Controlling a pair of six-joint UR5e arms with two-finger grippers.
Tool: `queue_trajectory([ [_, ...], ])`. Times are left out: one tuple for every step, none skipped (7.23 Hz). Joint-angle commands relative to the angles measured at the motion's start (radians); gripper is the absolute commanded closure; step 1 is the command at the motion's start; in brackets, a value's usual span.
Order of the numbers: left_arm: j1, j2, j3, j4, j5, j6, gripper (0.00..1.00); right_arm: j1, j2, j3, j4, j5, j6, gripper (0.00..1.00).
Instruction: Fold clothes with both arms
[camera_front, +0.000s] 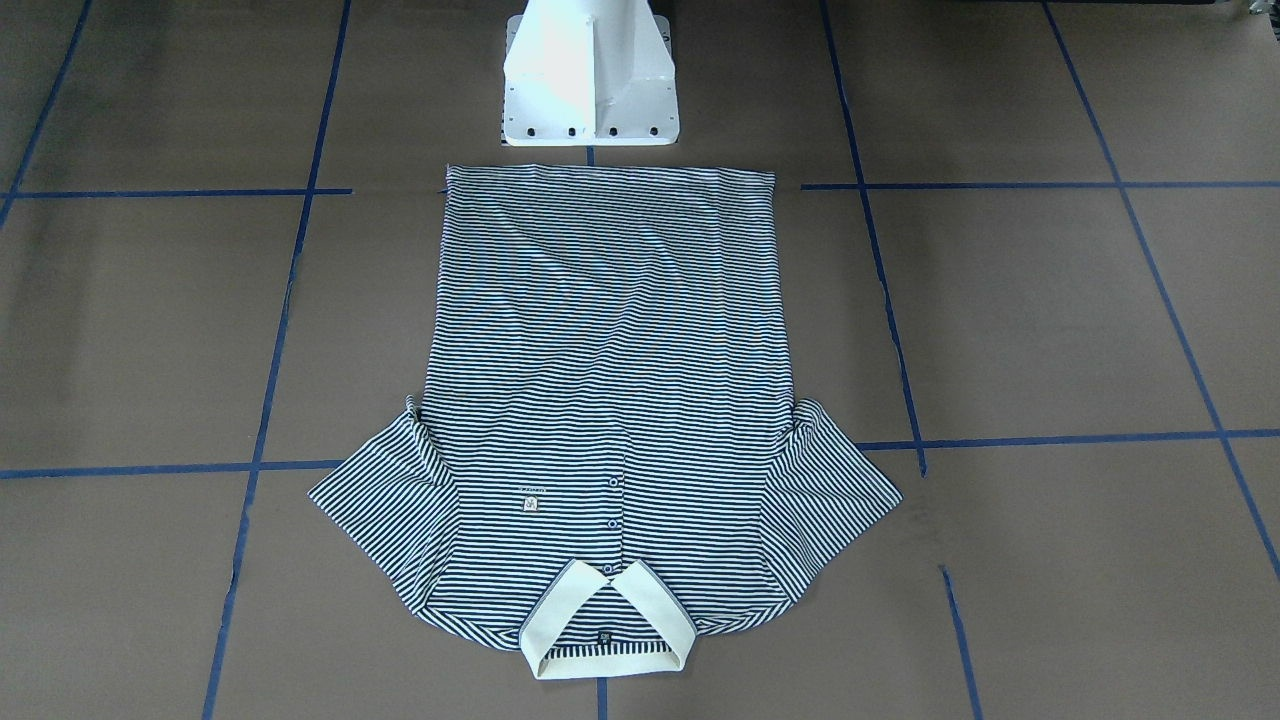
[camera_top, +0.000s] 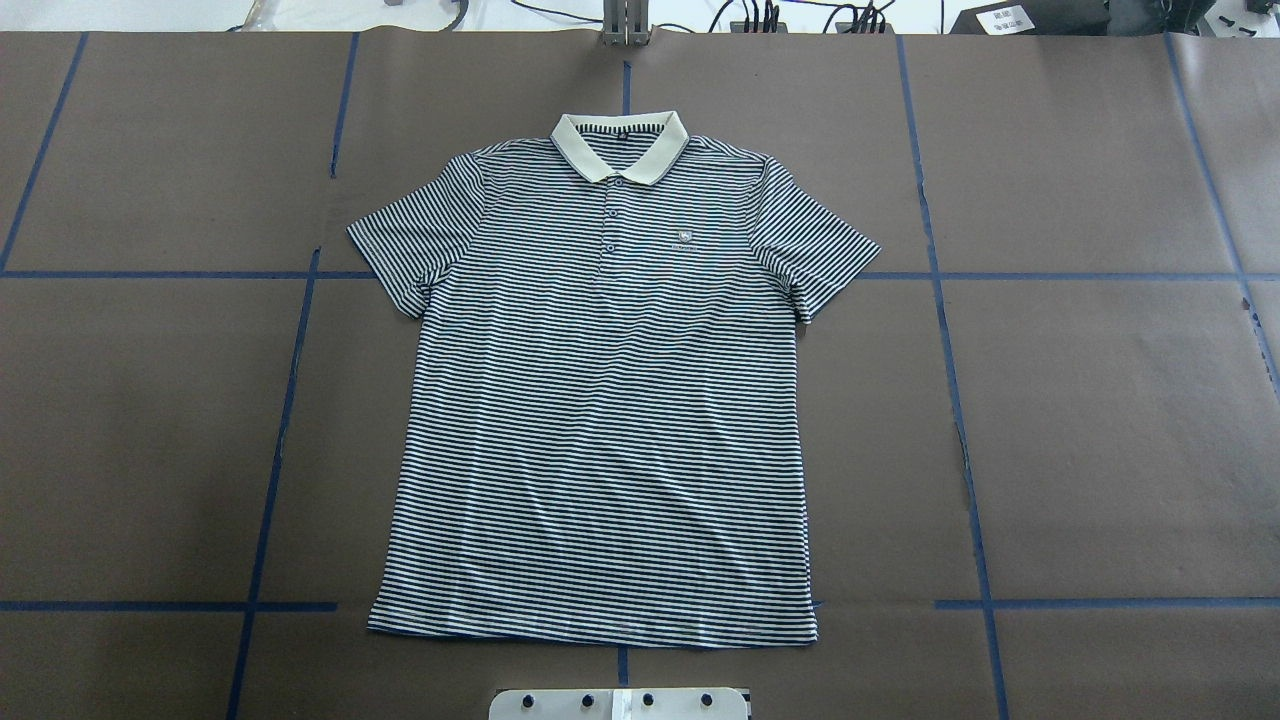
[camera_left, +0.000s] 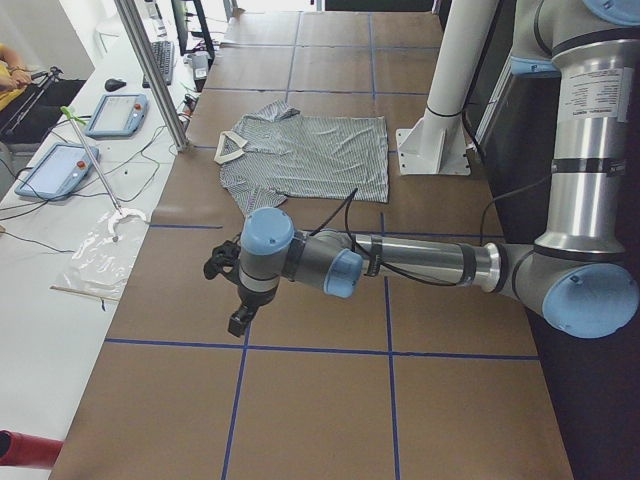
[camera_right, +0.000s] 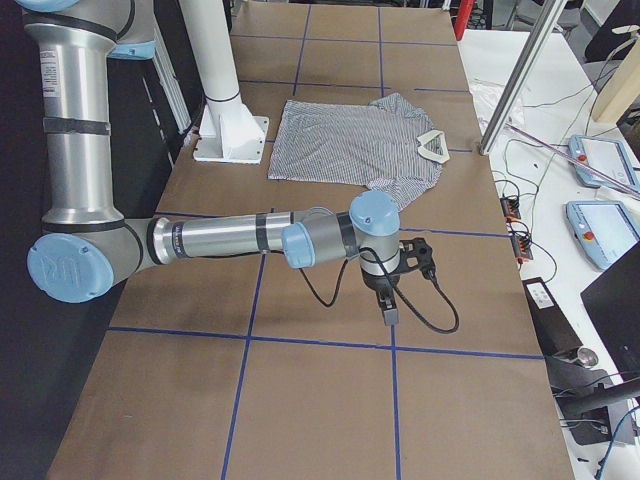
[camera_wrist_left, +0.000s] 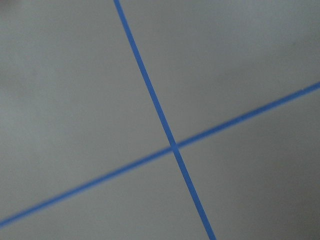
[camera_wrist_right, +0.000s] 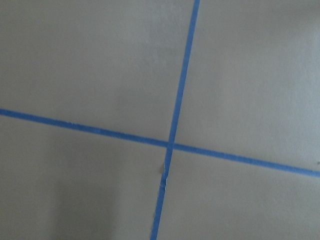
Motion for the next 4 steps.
queue_trajectory([
  [0.002,-0.030,0.079,-0.263,0.029,-0.049,0.00,-0.001,0.038,0.000,0.063,0.052,0.023,0.00],
  [0.004,-0.033,0.082,-0.281,0.026,-0.084,0.00,-0.016,0.099,0.005,0.063,0.061,0.097,0.00],
  [0.005,-0.031,0.082,-0.287,0.015,-0.086,0.00,-0.098,0.162,0.010,0.066,0.060,0.300,0.00],
  [0.005,-0.031,0.084,-0.289,-0.005,-0.086,0.00,-0.193,0.254,0.008,0.069,0.020,0.496,0.00],
])
